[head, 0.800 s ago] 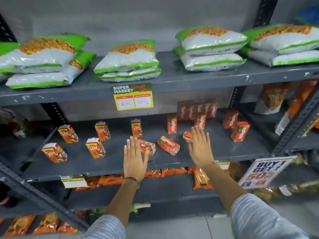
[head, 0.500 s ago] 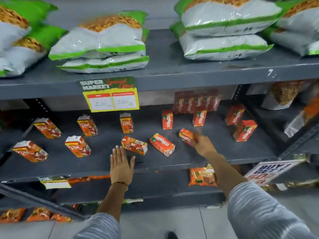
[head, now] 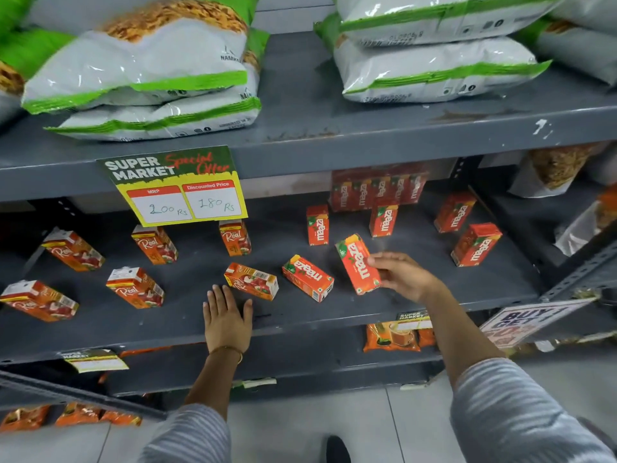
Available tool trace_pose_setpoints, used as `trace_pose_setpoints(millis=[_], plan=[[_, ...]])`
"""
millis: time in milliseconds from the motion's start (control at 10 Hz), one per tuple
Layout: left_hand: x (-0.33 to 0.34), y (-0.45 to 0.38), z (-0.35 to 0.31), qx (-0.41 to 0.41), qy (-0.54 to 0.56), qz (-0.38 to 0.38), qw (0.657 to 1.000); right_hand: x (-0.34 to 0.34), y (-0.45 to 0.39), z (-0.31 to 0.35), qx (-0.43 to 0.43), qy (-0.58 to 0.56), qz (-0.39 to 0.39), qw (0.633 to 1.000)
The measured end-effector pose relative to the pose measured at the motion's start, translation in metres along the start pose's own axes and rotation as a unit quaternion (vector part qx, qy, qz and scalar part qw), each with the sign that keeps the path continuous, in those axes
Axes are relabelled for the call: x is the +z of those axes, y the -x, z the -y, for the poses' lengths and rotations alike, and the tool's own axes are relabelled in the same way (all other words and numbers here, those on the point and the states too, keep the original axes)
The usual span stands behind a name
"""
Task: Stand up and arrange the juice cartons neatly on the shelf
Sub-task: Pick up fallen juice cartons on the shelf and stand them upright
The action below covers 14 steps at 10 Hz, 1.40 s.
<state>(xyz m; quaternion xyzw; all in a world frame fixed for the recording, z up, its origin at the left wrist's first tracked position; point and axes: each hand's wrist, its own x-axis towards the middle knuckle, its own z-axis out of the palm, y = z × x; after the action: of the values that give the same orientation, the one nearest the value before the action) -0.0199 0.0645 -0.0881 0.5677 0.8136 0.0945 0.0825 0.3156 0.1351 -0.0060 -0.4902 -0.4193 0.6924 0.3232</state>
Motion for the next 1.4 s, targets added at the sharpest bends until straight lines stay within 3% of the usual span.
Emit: trace_pose_setpoints(millis=[100, 300, 500, 700, 900, 1200, 1300, 1400], plan=[[-0.002, 0.002, -0.001, 0.0, -0.003, 0.004, 1.0, 0.013, 0.014, 0.019, -0.051, -0.056, 0.078, 0.994], [-0.003, 0.002, 0.0, 0.006, 0.009, 0.005, 1.0, 0.039, 0.048, 0.064, -0.14, -0.043, 0.167, 0.975], [-0.002, 0.002, 0.001, 0.008, 0.016, -0.001, 1.0, 0.042, 0.062, 0.071, -0.157, -0.02, 0.164, 0.974], [-0.002, 0.002, 0.0, 0.006, 0.006, -0.003, 1.0, 0.009, 0.05, 0.035, -0.16, -0.007, 0.022, 0.987], [-0.001, 0.002, -0.001, 0.005, -0.004, -0.005, 1.0, -0.024, 0.026, 0.002, -0.147, 0.05, -0.203, 0.967], [-0.002, 0.002, -0.001, 0.007, -0.008, -0.002, 1.0, -0.036, 0.01, -0.017, -0.119, 0.063, -0.294, 0.946], [-0.003, 0.002, -0.002, 0.008, -0.007, -0.005, 1.0, -0.023, 0.007, -0.025, -0.076, 0.033, -0.372, 0.925], [-0.004, 0.003, -0.003, 0.007, -0.006, -0.001, 1.0, 0.005, 0.007, -0.037, -0.044, 0.046, -0.492, 0.868]])
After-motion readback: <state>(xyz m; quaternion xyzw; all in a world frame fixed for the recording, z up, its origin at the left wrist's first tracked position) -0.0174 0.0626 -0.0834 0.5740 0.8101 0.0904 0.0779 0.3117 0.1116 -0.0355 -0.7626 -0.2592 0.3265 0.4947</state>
